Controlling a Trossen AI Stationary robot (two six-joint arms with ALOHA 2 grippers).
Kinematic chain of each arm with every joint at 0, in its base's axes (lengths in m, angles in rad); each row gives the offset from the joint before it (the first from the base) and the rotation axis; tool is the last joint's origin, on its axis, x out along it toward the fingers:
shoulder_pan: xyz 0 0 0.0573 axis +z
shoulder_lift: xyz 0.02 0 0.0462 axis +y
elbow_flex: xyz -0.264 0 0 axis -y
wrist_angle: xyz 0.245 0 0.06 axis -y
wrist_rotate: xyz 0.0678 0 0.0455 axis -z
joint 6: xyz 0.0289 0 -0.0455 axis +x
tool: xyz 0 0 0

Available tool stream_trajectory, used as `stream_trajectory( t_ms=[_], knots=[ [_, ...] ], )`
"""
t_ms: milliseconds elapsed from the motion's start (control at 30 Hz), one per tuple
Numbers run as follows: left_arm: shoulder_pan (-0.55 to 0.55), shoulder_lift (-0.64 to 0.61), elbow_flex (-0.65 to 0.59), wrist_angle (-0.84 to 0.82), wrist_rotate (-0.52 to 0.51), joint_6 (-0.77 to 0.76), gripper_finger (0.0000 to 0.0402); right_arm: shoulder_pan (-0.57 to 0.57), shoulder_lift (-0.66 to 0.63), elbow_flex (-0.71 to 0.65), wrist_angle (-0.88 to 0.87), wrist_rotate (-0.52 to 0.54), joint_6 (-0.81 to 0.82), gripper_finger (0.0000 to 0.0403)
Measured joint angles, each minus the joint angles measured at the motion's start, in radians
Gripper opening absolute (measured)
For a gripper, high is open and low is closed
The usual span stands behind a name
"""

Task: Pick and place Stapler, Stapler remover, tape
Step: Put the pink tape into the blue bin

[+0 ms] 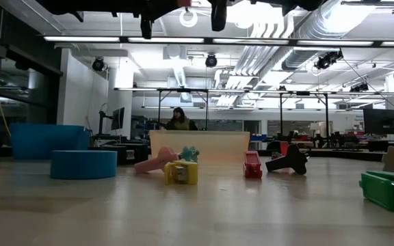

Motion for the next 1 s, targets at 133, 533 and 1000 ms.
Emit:
stream_trajectory(
  t_ms=[133,533,1000],
  knots=[
    [0.001,-0.006,0.0,-0.053,-0.033,-0.001,0.0031,-0.007,-0.004,0.0,-0.036,-0.028,0.013,0.0123],
    [0.133,-0.14,-0.001,-0.505,-0.203,-0.05,0.003,-0.058,-0.113,0.002,-0.342,-0.049,0.003,0.0168],
    [0.425,-0.162,-0.001,-1.26,-0.382,-0.373,0.003,-0.082,-0.142,0.001,-0.443,0.038,-0.014,0.0167]
  ],
)
